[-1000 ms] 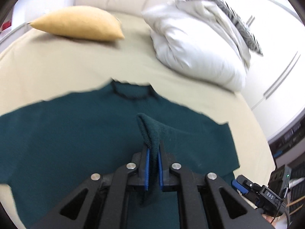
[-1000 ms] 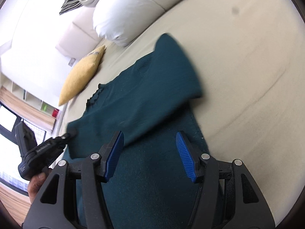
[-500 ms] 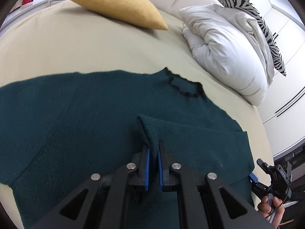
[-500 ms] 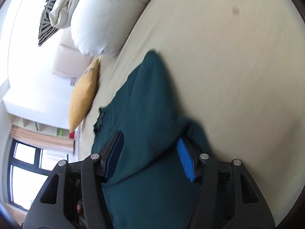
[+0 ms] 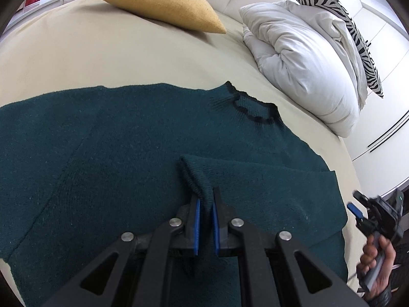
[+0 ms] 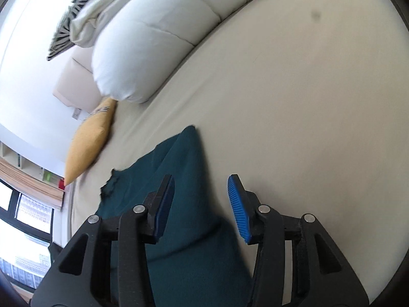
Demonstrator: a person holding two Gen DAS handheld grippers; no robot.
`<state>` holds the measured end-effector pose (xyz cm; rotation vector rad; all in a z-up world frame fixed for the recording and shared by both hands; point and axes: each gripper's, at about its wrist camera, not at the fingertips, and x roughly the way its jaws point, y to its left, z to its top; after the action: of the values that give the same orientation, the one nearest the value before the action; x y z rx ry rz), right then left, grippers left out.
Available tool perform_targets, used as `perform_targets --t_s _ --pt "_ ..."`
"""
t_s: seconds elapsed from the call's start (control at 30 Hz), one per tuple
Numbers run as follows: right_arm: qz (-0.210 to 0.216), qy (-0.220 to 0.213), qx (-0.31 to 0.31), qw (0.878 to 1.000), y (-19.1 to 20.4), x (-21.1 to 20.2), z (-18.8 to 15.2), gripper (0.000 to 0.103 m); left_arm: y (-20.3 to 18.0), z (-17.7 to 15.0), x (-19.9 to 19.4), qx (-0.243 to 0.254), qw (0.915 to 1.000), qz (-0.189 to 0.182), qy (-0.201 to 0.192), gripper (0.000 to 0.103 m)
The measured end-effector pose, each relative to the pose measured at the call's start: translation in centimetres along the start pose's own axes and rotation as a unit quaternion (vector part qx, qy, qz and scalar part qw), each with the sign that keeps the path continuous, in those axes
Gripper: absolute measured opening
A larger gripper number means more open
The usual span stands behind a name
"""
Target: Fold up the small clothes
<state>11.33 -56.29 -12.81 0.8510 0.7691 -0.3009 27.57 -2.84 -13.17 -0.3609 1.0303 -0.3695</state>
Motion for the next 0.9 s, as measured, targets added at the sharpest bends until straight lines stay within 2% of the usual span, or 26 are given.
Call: perform_targets --t_s 0.1,0.2,0.23,0.3,0.33,0.47,0.6,0.8,0.87,0.9 --pt "-0.032 0.014 -0.046 0.998 1.6 3.5 1.4 0.043 -0.2 0.2 0.1 0.01 0.9999 0.004 0.0 0.009" --pt "-0.05 0.036 -0.087 0.994 3.1 6.6 1.7 0.037 -0.5 0.3 0.1 0.022 0.9997 0.009 -0.001 0.009" --pt "-0.058 0.035 -0.105 0.992 3.7 7.2 1.7 0.024 -0.6 0.4 0.1 0.024 0.9997 0.009 -0.003 0.009" --pt "-0.085 0.04 -0.144 0.985 4.8 8.1 1.7 0.01 -0.7 0.7 0.1 0.028 0.9995 0.01 -0.008 0.009" --pt "-0.088 0.035 -0.148 0.984 5.0 8.1 1.7 0.007 -0.8 0.8 0.0 0.029 0.9995 0.01 -0.011 0.009" --pt "-0.09 0.013 -0.146 0.985 4.1 7.3 1.9 0.006 -1.4 0.7 0.0 0.042 0.9988 0.014 -0.022 0.008" --pt "-0.092 -0.002 -0.142 0.986 3.8 7.4 1.9 0.005 -0.3 0.5 0.6 0.021 0.9994 0.005 -0.028 0.009" --pt "-0.084 0.014 -0.147 0.985 2.8 8.1 1.6 0.005 0.2 0.5 1.4 0.023 0.9994 -0.007 -0.024 0.013" --pt "-0.096 0.013 -0.147 0.984 3.2 7.3 1.9 0.006 0.1 0.6 0.6 0.019 0.9994 -0.003 -0.028 0.02" --pt "-0.11 0.0 -0.153 0.982 4.0 6.3 1.8 0.008 0.0 0.6 -0.1 0.019 0.999 0.011 -0.039 0.023"
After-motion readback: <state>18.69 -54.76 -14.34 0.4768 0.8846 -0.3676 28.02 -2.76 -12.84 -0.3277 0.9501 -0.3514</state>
